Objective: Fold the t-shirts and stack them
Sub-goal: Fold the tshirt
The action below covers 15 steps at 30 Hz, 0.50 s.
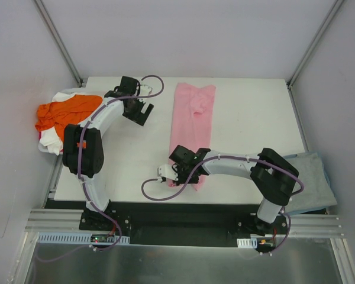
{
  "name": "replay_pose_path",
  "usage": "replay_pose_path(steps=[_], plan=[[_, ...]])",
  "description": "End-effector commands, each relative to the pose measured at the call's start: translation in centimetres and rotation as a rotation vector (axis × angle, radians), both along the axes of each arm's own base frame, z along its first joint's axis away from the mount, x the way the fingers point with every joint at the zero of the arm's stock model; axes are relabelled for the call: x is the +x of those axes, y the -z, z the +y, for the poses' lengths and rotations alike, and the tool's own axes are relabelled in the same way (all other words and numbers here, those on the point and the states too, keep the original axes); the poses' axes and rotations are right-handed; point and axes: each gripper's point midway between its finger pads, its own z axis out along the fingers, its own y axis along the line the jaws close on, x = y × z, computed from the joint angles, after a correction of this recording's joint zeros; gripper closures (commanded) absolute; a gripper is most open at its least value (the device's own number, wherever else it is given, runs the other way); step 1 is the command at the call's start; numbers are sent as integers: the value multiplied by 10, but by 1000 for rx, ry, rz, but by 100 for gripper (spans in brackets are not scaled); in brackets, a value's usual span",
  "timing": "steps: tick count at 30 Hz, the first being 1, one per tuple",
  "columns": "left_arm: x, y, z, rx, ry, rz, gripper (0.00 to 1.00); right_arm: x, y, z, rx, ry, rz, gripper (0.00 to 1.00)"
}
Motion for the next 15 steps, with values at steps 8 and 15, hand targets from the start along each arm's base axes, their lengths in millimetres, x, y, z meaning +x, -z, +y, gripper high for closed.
replay_pose_path(steps=[8, 15], plan=[[-4, -22, -2, -18, -3, -55, 4, -23, 2, -15, -60, -10, 101, 99], [-4, -21, 0, -6, -4, -57, 5, -52, -24, -11, -32, -85, 128, 99]])
